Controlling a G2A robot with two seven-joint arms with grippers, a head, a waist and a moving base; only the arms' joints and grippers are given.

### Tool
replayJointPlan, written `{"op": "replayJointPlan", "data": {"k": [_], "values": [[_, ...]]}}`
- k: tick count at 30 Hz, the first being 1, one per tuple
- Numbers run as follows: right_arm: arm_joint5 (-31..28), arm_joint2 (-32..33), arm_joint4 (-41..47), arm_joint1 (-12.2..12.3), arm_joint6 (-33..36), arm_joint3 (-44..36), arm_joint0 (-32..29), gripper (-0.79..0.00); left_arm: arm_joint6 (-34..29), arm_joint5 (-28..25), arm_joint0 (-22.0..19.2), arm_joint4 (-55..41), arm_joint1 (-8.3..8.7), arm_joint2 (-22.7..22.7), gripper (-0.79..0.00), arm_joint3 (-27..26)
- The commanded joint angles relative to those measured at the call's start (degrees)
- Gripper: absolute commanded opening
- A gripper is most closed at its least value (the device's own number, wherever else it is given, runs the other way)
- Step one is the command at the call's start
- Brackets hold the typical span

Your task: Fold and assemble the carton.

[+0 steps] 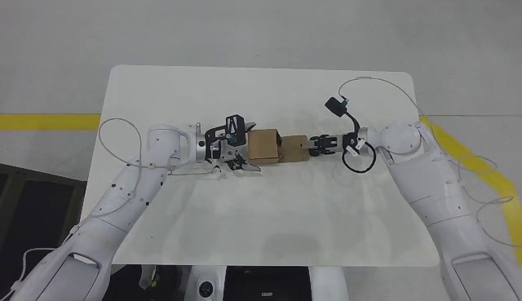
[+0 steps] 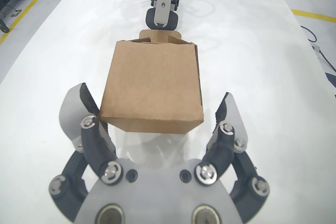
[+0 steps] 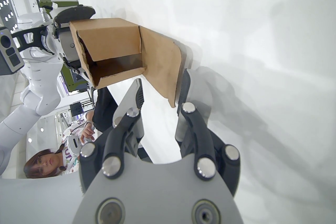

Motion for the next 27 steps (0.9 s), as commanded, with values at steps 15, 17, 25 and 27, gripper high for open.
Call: {"op": "replayJointPlan", "data": {"k": [15,17,25,27], "values": [[-2.88,-3.40,7.25,-1.58,1.74,5.06,2.82,-0.523,0.15,0.11,0.24,0.25,0.17,-0.29,0.000,-0.30],[-3.23,-3.41,9.27,-1.72,2.48,4.93,2.77,-0.539,0.14,0.09,0.26,0.24,0.19,-0.31,0.000,-0.34],[-2.33,-2.52,12.88,-1.53,3.75,5.46,2.19,-0.545,0.17,0.48,0.42,0.55,0.27,-0.43,0.000,-0.57],[-1.37,-2.53,12.77,-1.43,4.59,5.27,2.33,-0.566,0.16,0.51,0.47,0.58,0.30,-0.47,0.000,-0.63]]}}
